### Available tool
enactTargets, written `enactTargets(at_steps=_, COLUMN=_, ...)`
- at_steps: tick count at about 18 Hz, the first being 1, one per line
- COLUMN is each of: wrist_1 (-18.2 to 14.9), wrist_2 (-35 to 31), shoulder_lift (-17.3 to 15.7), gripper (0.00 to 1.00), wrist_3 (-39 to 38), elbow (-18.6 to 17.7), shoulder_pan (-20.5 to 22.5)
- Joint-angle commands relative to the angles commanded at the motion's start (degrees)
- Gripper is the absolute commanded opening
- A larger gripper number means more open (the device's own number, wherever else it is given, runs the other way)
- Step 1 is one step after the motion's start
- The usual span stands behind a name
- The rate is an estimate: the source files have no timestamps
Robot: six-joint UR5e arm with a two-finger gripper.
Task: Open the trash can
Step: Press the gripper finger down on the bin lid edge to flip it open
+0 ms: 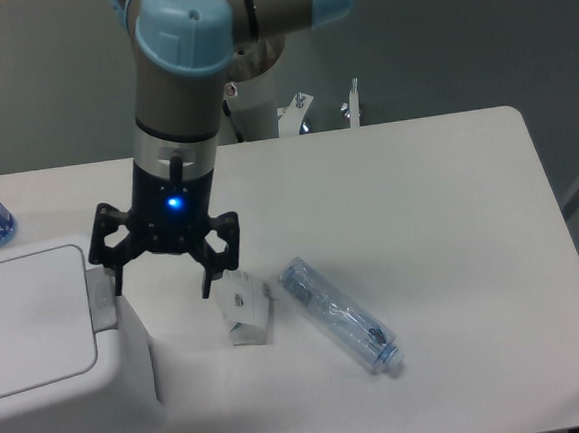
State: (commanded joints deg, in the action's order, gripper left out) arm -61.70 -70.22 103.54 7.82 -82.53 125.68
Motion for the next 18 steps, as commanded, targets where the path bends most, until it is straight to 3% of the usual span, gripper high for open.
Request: enactTargets(at_steps=18, wrist_1=0.18, wrist_2=-0.09, shoulder_lift=0.88, gripper=1.0, wrist_3=0.18, elbow=0.09, shoulder_pan=-0.44)
